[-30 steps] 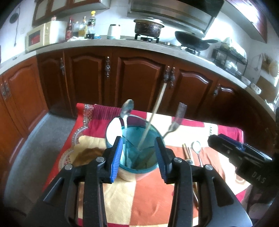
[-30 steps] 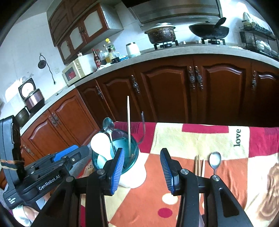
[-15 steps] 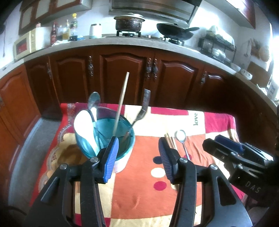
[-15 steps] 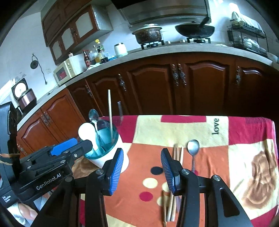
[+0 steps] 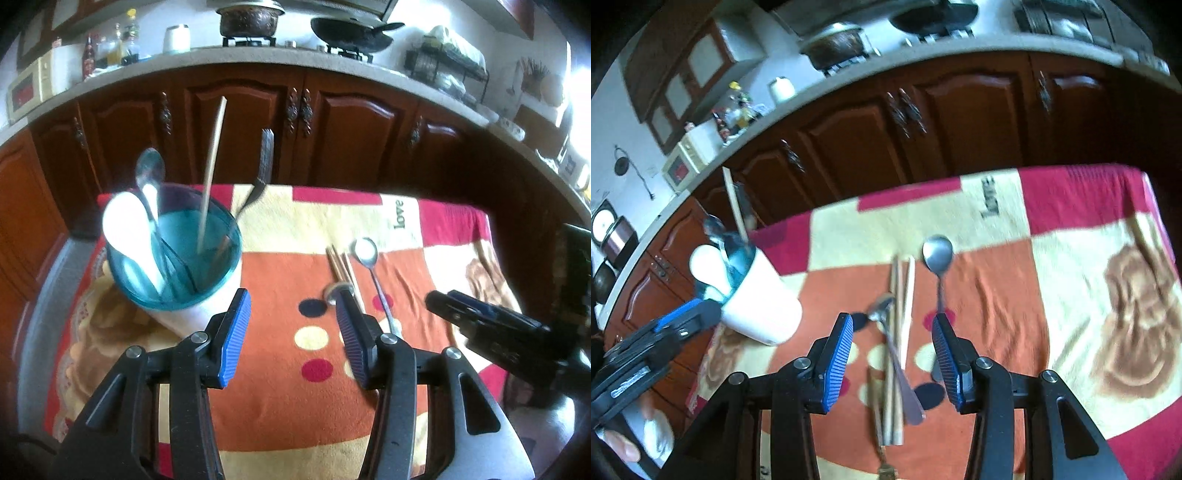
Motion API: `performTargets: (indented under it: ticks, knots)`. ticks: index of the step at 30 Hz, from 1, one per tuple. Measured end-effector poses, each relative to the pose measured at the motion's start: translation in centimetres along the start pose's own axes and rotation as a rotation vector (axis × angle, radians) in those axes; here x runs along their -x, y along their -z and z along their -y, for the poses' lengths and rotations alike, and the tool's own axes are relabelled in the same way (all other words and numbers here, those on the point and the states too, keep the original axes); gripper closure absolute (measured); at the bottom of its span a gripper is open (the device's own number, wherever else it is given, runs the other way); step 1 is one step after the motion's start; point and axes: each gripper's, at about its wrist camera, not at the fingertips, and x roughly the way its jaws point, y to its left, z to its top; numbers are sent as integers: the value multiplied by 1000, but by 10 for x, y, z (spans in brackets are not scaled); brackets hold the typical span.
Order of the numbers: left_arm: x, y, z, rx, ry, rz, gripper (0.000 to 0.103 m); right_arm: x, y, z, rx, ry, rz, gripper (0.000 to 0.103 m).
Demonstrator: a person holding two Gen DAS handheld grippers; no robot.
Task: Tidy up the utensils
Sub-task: 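Move both open grippers back over the remaining spoons and chopsticks, then grasp a silver spoon with the left gripper while the right grasps another spoon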
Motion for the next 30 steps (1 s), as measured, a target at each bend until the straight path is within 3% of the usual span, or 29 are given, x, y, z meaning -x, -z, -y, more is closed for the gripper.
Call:
performTargets:
  ticks: [5, 15, 23, 30]
  knots:
    - [-21, 10, 7, -9, 11, -53, 55, -25, 8, 13, -11, -21, -56, 60]
    - [-53, 15, 22, -4, 50, -123, 55, -52, 1, 30, -13, -9, -83, 60]
    - [-92, 9, 34, 86, 137, -209, 56, -63, -15, 53, -45, -19, -74, 60]
    - [-124, 8, 37, 135, 163, -277, 55, -86, -37, 61, 4, -33, -82, 60]
